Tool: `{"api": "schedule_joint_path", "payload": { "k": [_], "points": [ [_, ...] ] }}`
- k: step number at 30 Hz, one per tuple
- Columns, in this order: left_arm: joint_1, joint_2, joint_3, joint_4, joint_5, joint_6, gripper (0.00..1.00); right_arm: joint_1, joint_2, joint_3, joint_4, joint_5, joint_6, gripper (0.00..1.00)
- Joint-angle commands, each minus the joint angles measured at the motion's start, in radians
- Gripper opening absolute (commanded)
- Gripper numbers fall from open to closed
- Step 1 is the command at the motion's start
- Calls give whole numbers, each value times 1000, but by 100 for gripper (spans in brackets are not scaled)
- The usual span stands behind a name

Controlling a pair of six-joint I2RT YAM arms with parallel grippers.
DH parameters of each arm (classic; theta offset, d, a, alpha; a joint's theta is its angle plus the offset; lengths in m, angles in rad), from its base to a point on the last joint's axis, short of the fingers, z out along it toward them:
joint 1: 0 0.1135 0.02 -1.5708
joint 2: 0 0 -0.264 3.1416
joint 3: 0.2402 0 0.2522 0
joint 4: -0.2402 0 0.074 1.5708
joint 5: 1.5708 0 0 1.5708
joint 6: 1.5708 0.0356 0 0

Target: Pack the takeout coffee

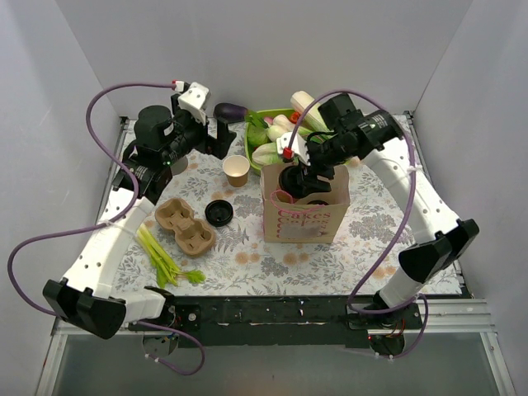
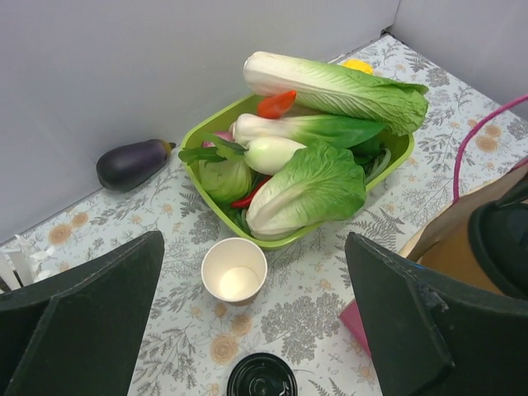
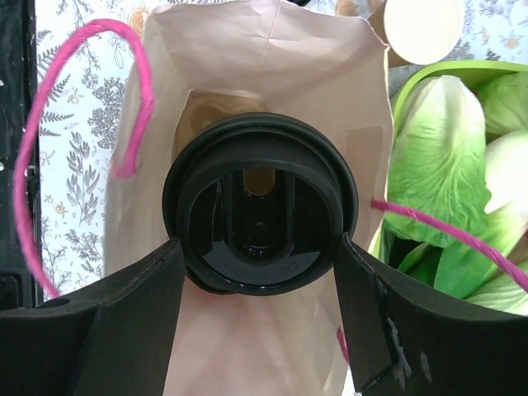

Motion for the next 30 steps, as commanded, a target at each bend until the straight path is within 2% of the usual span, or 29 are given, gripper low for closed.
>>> {"api": "schedule_joint_path", "payload": {
  "k": [1, 8, 17, 23, 30],
  "points": [
    [10, -66, -40, 8, -9, 12, 93, 25, 58, -4, -1, 35, -47, 1],
    [10, -92, -66, -5, 0, 23, 93, 40, 141, -1, -1, 57, -93, 1],
    [22, -91, -74, -16, 3, 18, 93, 105, 143, -122, 1, 89, -182, 1],
    [24, -84, -78, -19, 20, 9, 93, 139, 156, -159, 5, 85, -130, 1],
    [24, -81, -75, -25, 33, 1, 94, 149, 144, -239, 124, 115, -56, 1]
  ]
}}
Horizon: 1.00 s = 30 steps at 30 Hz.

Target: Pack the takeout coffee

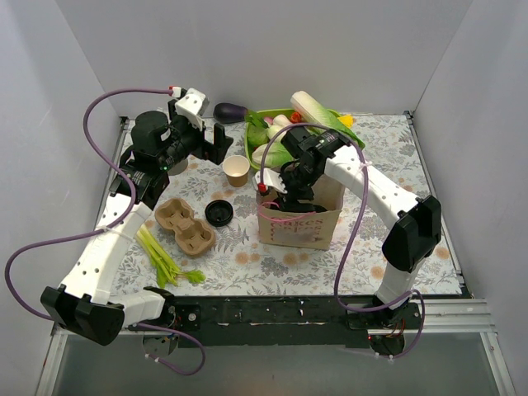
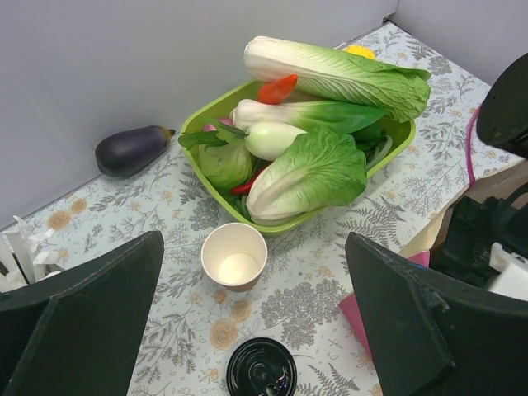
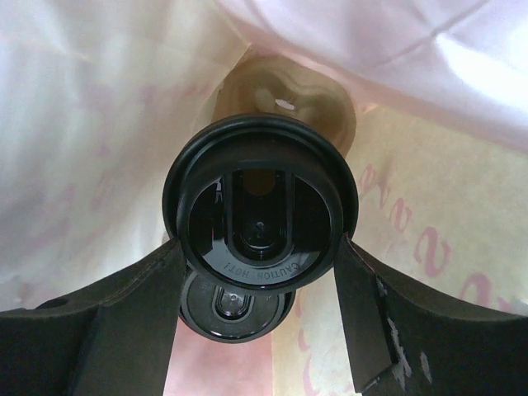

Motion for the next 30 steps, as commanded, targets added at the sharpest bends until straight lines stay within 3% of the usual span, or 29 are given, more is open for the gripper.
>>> {"api": "schedule_joint_path", "payload": {
  "k": [1, 14, 17, 20, 21, 23, 25, 27, 30],
  "points": [
    [6, -18, -8, -15, 20, -3, 94, 13, -20, -74, 100, 38, 49, 1],
    [8, -11, -8, -12, 30, -12, 94, 40, -11, -177, 136, 77, 77, 3],
    [6, -8, -5, -12, 38, -13, 94, 43, -15, -197, 134, 78, 86, 8],
    [8, -11, 1, -15, 39, -14, 94, 43, -34, -170, 137, 87, 120, 22],
    [6, -8, 4, -21, 38, -13, 94, 43, -41, -160, 139, 93, 132, 45],
    [6, -8, 13, -25, 38, -10, 94, 43, -63, -118, 127, 90, 160, 58],
    [6, -8, 16, -33, 41, -6, 94, 42, -75, -90, 101, 80, 183, 79],
    [8, -8, 18, -36, 43, -1, 94, 43, -86, -45, 68, 67, 195, 90],
    [6, -8, 15, -36, 38, 5, 94, 43, -106, -5, 45, 70, 213, 94]
  ]
}}
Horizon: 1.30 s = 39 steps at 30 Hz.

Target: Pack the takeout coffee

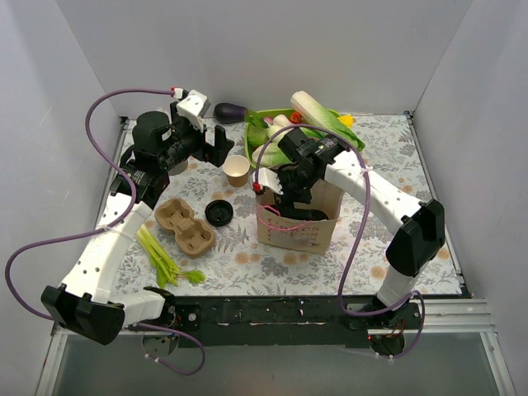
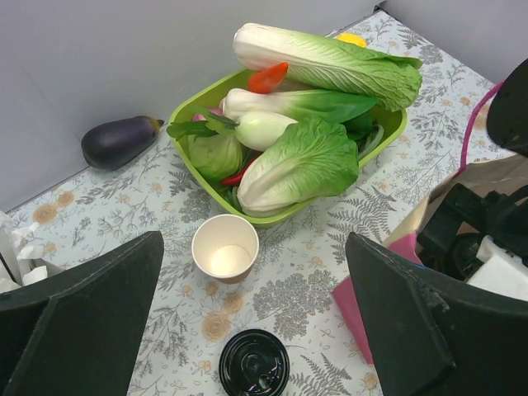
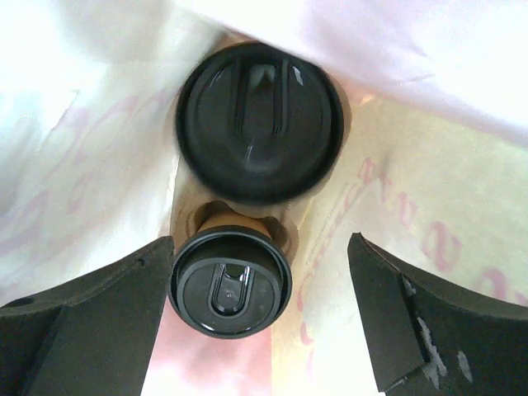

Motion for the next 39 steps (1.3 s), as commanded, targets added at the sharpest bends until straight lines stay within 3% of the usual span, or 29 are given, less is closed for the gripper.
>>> {"api": "schedule_joint_path", "payload": {
  "k": [1, 7, 10, 18, 22, 28, 29, 36, 39],
  "points": [
    [4, -11, 16, -10, 12, 14, 94, 7, -78, 88, -66, 1, 46, 94],
    [6, 8, 33, -14, -4, 27, 94, 7, -135, 80, -96, 21, 38, 96],
    [9, 28, 48, -13, -115, 40, 94, 5, -167, 94, -113, 45, 46, 97],
    [160, 130, 179, -108, -156, 23, 94, -1, -254, 214, -116, 143, 162, 98],
    [233, 192, 199, -80, -183, -2, 92, -21, -279, 307, -52, 223, 214, 98],
    [340, 317, 297, -111, -168, -22, 81, -30, -400, 317, 136, 413, 248, 98],
    [375, 342, 302, -108, -163, -16, 77, -30, -421, 297, 235, 455, 254, 98],
    [427, 532, 423, -97, -157, -3, 61, -35, -615, 10, 630, 771, 228, 98],
    [434, 607, 495, -106, -136, 21, 54, -59, -618, -13, 603, 777, 248, 98]
  ]
}}
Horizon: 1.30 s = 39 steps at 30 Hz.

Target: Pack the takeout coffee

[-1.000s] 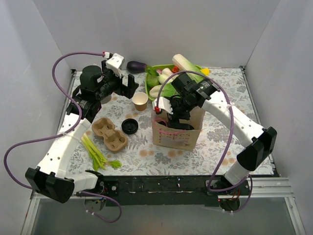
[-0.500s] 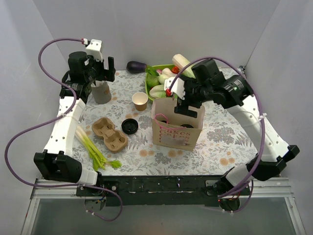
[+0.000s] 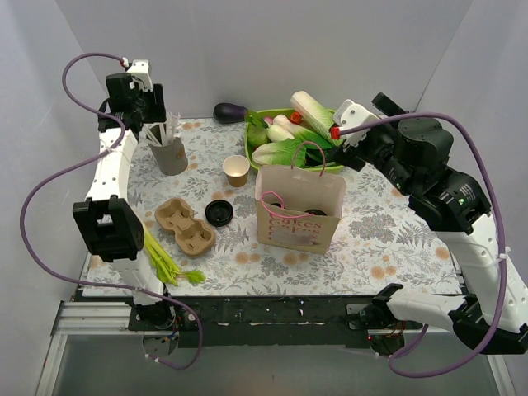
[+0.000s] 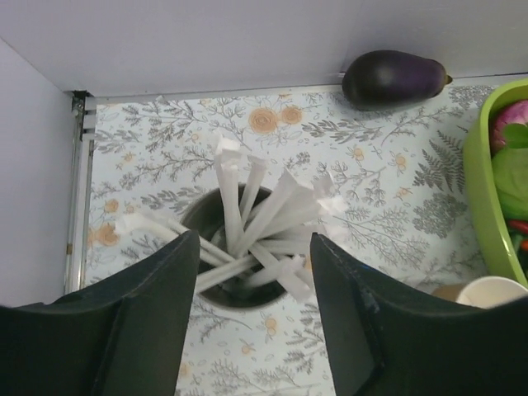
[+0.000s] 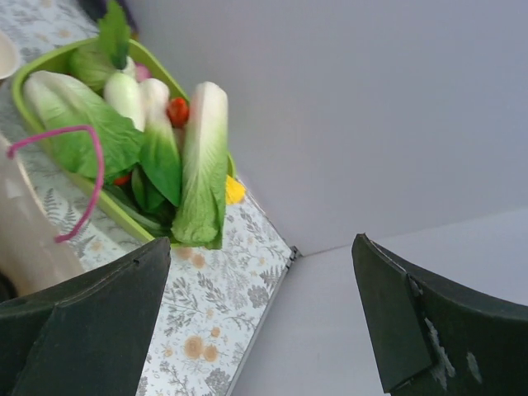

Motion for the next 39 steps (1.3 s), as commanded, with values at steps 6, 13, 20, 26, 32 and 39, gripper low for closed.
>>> {"api": "schedule_joint_path", "payload": {
  "k": [6, 13, 20, 26, 32, 39],
  "points": [
    [40, 147, 208, -63, -62, 28, 52, -43, 6, -55, 132, 106, 42, 98],
    [159, 161, 237, -128, -35, -9, 54, -63, 14, -70, 129, 86, 61, 98],
    [178, 260, 300, -188, 55, -39, 56, -69, 46, -56, 123, 64, 78, 98],
    [185, 311, 325, -165, 120, -74, 56, -72, 66, -46, 115, 61, 79, 98],
    [184, 371, 380, -163, 156, -85, 52, -75, 78, -41, 109, 66, 79, 98],
    [184, 351, 339, -181, 196, -87, 31, -84, 84, -52, 118, 67, 78, 98]
  ]
}}
